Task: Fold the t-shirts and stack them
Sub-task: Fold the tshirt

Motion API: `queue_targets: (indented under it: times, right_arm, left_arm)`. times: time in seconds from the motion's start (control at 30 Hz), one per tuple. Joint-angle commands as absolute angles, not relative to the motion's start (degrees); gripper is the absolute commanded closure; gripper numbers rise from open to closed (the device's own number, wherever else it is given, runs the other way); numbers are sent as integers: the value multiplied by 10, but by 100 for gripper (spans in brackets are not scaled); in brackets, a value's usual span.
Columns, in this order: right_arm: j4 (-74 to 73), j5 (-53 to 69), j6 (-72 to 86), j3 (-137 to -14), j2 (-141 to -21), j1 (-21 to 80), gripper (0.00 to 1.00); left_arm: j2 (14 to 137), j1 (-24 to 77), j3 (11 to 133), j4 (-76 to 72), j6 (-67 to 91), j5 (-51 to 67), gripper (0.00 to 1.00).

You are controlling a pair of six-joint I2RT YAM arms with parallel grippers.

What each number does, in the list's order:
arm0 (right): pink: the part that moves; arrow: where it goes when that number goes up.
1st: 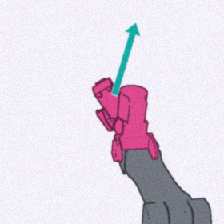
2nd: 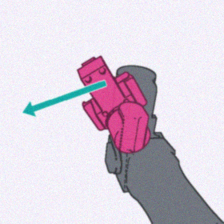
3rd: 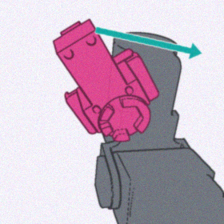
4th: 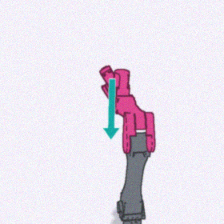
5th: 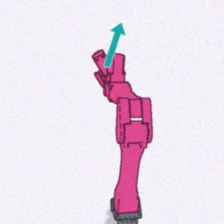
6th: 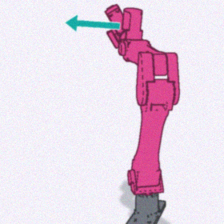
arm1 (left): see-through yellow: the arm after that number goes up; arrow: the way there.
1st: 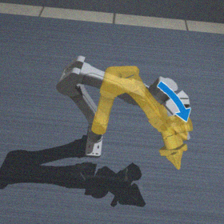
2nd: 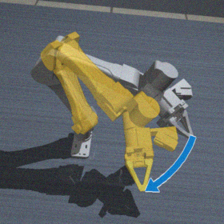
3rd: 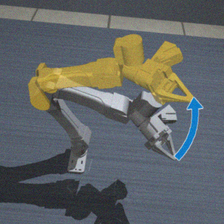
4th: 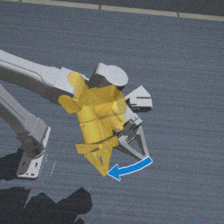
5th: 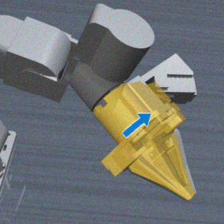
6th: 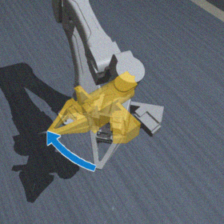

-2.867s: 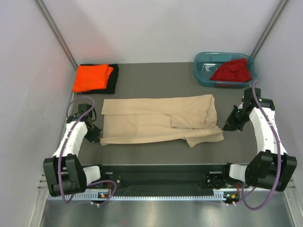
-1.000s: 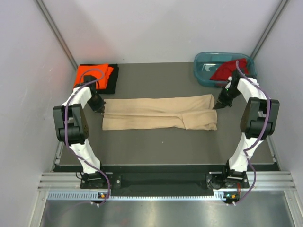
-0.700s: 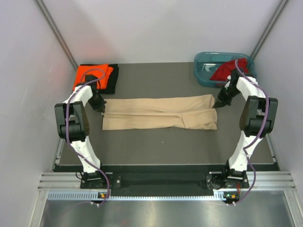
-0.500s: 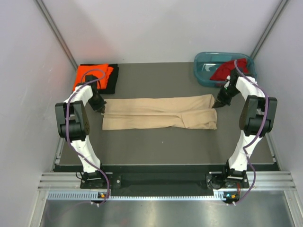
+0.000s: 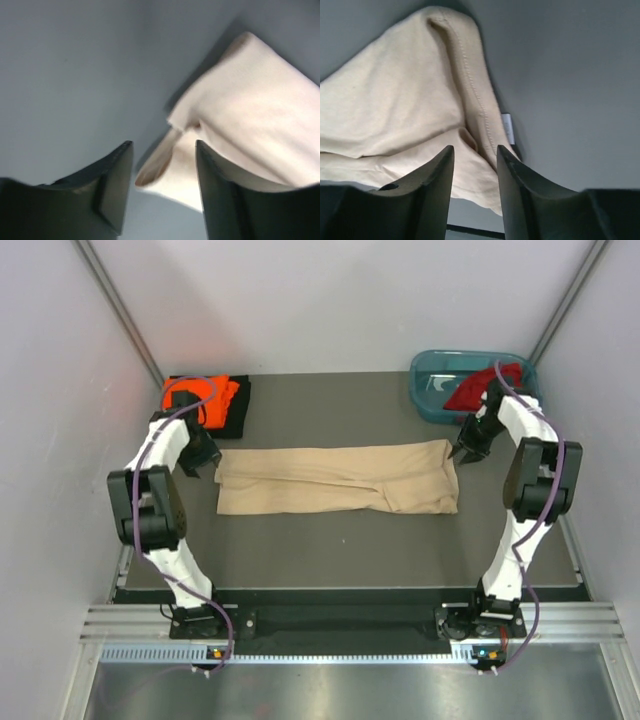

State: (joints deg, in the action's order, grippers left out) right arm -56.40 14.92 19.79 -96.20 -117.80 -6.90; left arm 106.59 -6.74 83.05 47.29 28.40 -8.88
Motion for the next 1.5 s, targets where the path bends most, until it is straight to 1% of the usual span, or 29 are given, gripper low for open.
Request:
queue_targets:
  times: [0.0, 0.07, 0.1, 0.13, 0.2, 0.23, 0.37, 0.5, 0.53, 0.63, 0.8, 1.07, 1.27, 1.33, 1.47]
  right_arm:
    - [-591, 91, 181, -969, -1115, -69, 59]
    - [-581, 94, 183, -908, -1076, -76, 53]
    - [-570, 101, 186, -885, -1038, -79, 48]
    - [-563, 124, 187, -841, -1022, -90, 46]
    - [-546, 152, 192, -796, -983, -111, 45]
    - [-541, 171, 192, -755, -972, -117, 46]
    - [-522, 174, 182, -678, -923, -124, 48]
    - [-504, 189, 171, -622, -899, -129, 62]
    - [-498, 193, 166, -607, -898, -128, 62]
    - [-490, 209, 152, -595, -907, -128, 63]
    - [-475, 187, 132, -598, -911, -124, 61]
    - [-433, 174, 127, -606, -943, -95, 62]
    - [-424, 169, 122, -633, -975, -83, 75]
    - [-421, 164, 121, -644, -978, -79, 81]
    - [-433, 150, 118, -671, -989, -72, 86]
  left_arm:
    - [942, -69, 804, 496, 267, -69, 39]
    - [906, -70, 740, 478, 267, -26, 37]
    - [873, -70, 720, 473, 271, -12, 36]
    - [861, -71, 681, 466, 271, -3, 34]
    - [830, -72, 642, 438, 279, 55, 33]
    - [824, -73, 609, 429, 284, 75, 33]
    - [824, -82, 549, 392, 316, 149, 35]
    - [827, -85, 520, 367, 325, 167, 35]
    - [828, -84, 516, 365, 326, 164, 35]
    - [838, -89, 508, 353, 328, 166, 34]
    - [860, -94, 500, 341, 340, 159, 35]
    - [887, -100, 485, 332, 355, 145, 38]
    - [904, -102, 485, 336, 356, 108, 38]
    - [907, -103, 487, 336, 356, 95, 39]
    - [908, -104, 490, 329, 352, 91, 39]
